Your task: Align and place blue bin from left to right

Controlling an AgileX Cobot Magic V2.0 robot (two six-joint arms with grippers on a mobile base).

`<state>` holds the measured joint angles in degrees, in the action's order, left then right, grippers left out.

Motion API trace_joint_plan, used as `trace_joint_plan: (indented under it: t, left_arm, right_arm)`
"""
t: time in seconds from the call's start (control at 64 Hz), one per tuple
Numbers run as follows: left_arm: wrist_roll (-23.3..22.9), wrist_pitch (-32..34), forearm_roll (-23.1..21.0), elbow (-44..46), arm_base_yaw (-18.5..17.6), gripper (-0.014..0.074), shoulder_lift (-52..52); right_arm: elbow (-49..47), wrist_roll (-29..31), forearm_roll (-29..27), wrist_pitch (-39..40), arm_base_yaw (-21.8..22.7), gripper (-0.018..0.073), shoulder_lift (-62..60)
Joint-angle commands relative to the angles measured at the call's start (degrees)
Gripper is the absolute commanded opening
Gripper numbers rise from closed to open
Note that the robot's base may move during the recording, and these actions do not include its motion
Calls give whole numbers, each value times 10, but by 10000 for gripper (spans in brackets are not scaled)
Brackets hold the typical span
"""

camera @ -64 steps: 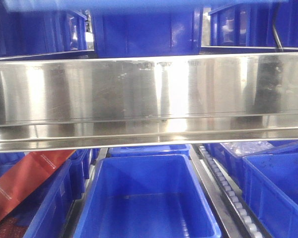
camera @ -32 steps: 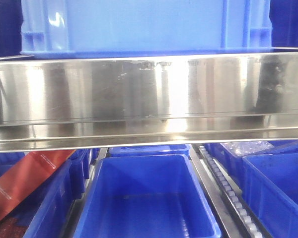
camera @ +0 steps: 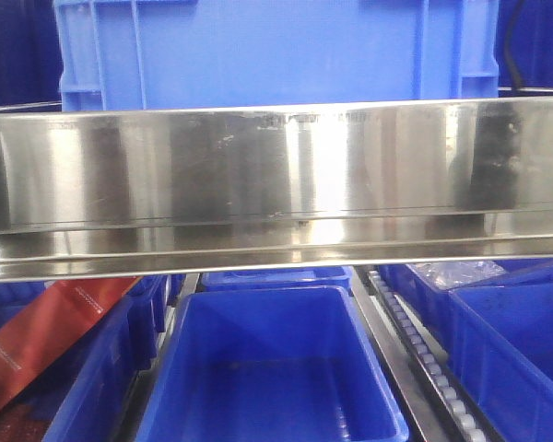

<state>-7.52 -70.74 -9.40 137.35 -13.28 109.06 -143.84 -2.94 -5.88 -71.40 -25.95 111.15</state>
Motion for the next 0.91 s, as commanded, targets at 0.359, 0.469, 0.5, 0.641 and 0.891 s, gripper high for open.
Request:
trace_joint_plan:
  t: [0.359,0.469,0.5,0.641,0.891]
  left_arm:
    - [25,8,75,-52,-2,-111,-126]
    - [25,8,98,-130,-2,-111,-149]
    - [25,12,98,-160,-2,-111,-159]
    - [25,139,98,-305,-2,-111,-225]
    - [25,398,98,-605,-1,-111,-398]
  right_arm:
    - [17,6,59,14,1,-154,-63]
    - [49,6,63,14,1,-154,-63]
    - [63,6,63,14,1,-154,-63]
    - [128,11,63,52,0,-154,-70]
    - [329,42,63,216,-3,-154,-153]
